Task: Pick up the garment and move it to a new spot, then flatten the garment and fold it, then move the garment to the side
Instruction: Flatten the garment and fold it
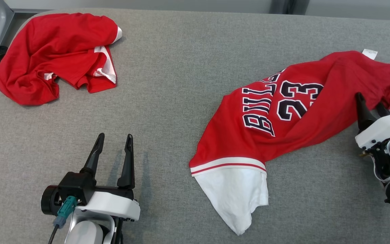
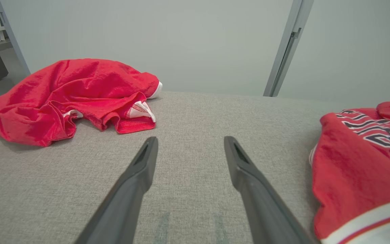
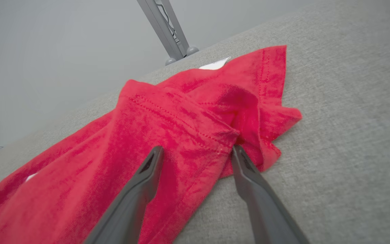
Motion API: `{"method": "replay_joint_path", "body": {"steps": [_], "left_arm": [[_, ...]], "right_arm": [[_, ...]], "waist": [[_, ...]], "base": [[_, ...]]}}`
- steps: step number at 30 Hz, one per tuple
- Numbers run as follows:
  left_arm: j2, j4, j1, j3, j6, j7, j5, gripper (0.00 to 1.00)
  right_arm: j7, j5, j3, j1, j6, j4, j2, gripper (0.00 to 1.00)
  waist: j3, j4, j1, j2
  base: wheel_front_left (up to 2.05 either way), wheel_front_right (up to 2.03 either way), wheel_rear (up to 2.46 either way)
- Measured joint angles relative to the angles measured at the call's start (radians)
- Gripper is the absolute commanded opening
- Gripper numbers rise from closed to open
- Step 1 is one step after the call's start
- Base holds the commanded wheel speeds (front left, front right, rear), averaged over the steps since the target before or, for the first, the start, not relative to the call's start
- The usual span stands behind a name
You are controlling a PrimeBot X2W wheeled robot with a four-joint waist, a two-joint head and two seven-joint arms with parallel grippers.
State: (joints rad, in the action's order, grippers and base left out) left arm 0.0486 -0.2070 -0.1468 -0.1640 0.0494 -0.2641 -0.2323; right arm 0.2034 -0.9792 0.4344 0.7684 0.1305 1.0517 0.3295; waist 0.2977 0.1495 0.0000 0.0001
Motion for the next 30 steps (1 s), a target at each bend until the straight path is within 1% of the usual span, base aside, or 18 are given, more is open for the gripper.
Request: {"method": "replay_joint_path", "body": {"steps": [3,8,9,10,11,12,14,17,23,25,26,27,30], "left_arm": [[0.0,0.001,-0.001,0.004,-0.002,0.0,0.01,1.0],[0.0,0.002,-0.005,0.008,-0.006,0.0,0.017,1.0],[0.0,0.002,-0.005,0.01,-0.006,0.0,0.018,1.0],[0.0,0.002,-0.005,0.011,-0.006,0.0,0.02,1.0],[0.0,0.002,-0.005,0.012,-0.006,0.0,0.02,1.0],[0.0,0.002,-0.005,0.013,-0.008,0.0,0.021,1.0],[0.0,0.002,-0.005,0.014,-0.009,0.0,0.021,1.0],[0.0,0.002,-0.006,0.014,-0.008,0.0,0.022,1.0],[0.0,0.003,-0.006,0.012,-0.007,0.0,0.02,1.0],[0.0,0.004,-0.004,0.011,-0.004,0.0,0.017,1.0],[0.0,0.005,0.001,0.01,0.0,0.0,0.014,1.0],[0.0,0.005,0.001,0.01,0.0,0.0,0.014,1.0],[0.0,0.006,0.006,0.01,0.003,0.0,0.007,1.0]], "right_arm": [[-0.001,-0.019,0.022,0.001,0.0,-0.02,0.0,1.0],[0.001,-0.058,0.072,0.0,0.0,-0.088,0.012,1.0],[0.003,-0.063,0.083,0.0,0.0,-0.098,0.017,0.82],[0.006,-0.069,0.092,0.0,0.0,-0.103,0.022,0.49],[0.01,-0.074,0.101,0.0,0.0,-0.108,0.027,0.39],[0.012,-0.078,0.112,0.0,0.0,-0.111,0.032,0.27],[0.019,-0.08,0.134,0.0,0.0,-0.114,0.037,0.0],[0.034,-0.08,0.156,0.002,0.0,-0.111,0.045,0.0],[0.053,-0.086,0.136,0.01,0.0,-0.099,0.047,0.0],[0.054,-0.086,0.111,0.001,0.0,-0.101,0.044,0.0],[0.057,-0.067,0.064,-0.023,0.0,-0.113,0.043,0.0],[0.057,-0.067,0.064,-0.023,0.0,-0.113,0.043,0.0],[0.058,-0.017,-0.017,-0.085,0.0,-0.139,0.04,0.0]], "waist": [[0.007,-0.004,0.0,-0.0001],[0.015,-0.01,0.0,-0.0001],[0.016,-0.011,0.0,0.0],[0.016,-0.013,0.0,0.0],[0.017,-0.014,0.0,0.0],[0.017,-0.016,0.0,0.0],[0.018,-0.018,0.0,-0.0001],[0.018,-0.022,0.0,-0.0001],[0.007,-0.032,0.0,-0.0001],[-0.001,-0.038,0.0,-0.0001],[-0.01,-0.047,0.0,0.0],[-0.01,-0.047,0.0,0.0],[-0.024,-0.062,-0.0001,0.0]], "base": [[0.0,0.0,0.0],[0.0,0.0,0.0],[0.0,0.0,0.0],[0.0,0.0,0.0],[0.0,0.0,0.0],[0.0,0.0,0.0],[0.0,0.0,0.0],[0.0,0.0,0.0],[0.0,0.0,0.0],[0.0,0.0,0.0],[0.0,0.0,0.0],[0.0,0.0,0.0],[0.0,0.0,0.0]]}}
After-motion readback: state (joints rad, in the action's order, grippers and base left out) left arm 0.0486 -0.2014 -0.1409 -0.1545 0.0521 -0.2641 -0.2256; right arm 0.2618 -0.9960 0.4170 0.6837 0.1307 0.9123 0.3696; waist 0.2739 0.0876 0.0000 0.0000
